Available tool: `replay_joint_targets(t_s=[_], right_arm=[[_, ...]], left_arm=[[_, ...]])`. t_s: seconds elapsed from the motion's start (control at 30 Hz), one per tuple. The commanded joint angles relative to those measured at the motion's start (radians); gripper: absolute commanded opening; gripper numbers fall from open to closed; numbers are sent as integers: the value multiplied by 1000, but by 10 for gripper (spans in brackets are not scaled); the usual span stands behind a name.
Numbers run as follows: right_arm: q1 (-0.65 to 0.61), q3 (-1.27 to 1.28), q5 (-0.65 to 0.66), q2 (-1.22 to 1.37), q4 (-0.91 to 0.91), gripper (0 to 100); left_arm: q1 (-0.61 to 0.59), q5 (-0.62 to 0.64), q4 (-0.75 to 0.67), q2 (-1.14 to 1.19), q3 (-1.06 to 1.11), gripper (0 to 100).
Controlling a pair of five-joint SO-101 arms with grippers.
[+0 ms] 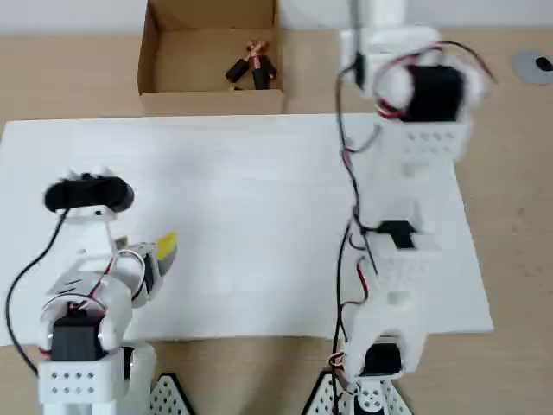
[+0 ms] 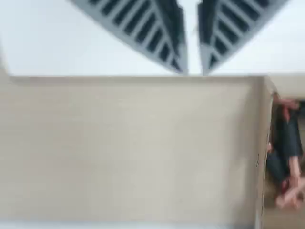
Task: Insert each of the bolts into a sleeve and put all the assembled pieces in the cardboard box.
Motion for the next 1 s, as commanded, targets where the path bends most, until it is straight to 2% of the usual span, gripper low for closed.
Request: replay_joint_targets(t_s=[0.0, 0.07, 0.27, 0.4, 0.5, 0.7, 0.83, 0.97], right_arm=[[28, 232, -11, -271, 20, 9], [28, 487, -11, -469, 18, 9], [44, 1489, -5, -1113, -11, 10], [183, 2034, 9, -1463, -262, 10], [245, 2371, 101, -1682, -466, 10], [262, 2821, 196, -2045, -707, 10], [266, 3040, 249, -2249, -753, 10], [268, 3146, 256, -2447, -755, 10]], left_arm=[[-14, 11, 25, -7, 17, 260], [-8, 11, 72, -7, 23, 260], [-12, 6, 40, -62, 109, 260], [-18, 5, 18, -150, 221, 260], [-20, 5, 6, -234, 313, 260], [-20, 6, 72, -352, 342, 260], [-17, 6, 71, -344, 341, 261], [-18, 6, 71, -344, 341, 261]])
